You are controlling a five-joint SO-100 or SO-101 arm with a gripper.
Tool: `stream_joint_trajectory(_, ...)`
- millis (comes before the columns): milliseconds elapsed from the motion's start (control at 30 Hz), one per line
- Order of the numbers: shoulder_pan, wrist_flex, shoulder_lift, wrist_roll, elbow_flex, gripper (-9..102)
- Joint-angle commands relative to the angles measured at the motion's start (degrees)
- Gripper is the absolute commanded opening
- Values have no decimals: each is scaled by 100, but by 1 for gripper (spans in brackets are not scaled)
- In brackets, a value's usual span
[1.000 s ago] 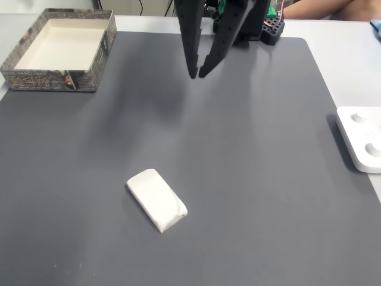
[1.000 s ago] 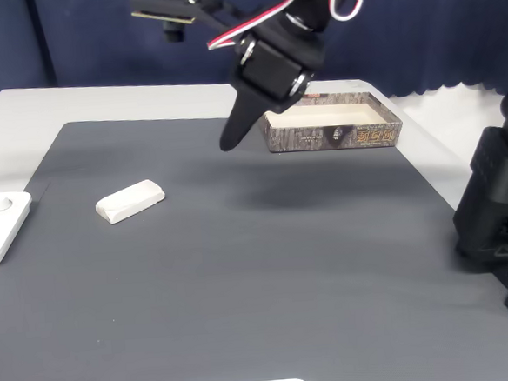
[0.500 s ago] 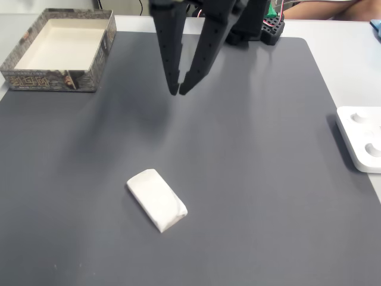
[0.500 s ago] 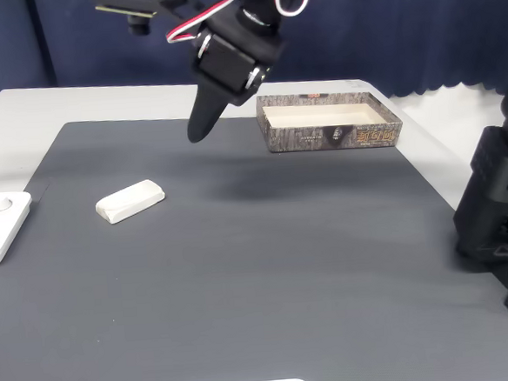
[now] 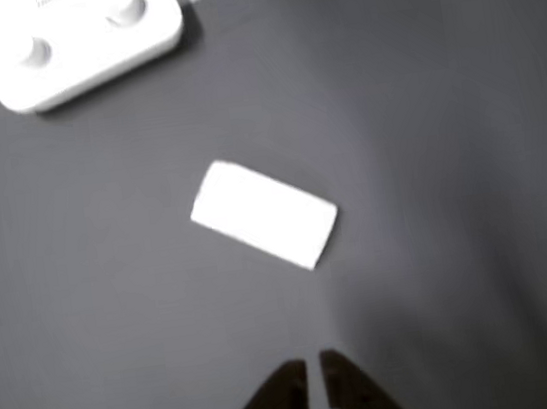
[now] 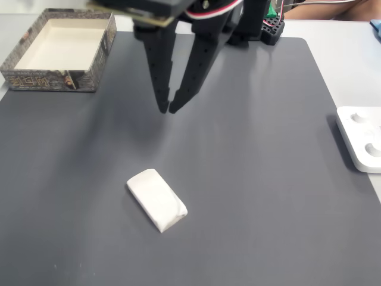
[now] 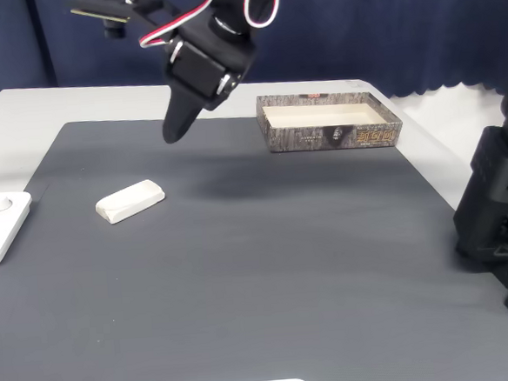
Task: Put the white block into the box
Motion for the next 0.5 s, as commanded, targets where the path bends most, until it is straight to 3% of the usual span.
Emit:
stream_joint_trajectory(0, 97, -79, -44, 167, -554, -2)
stream_joint_trajectory(467, 105, 185, -1213, 325, -2101, -2)
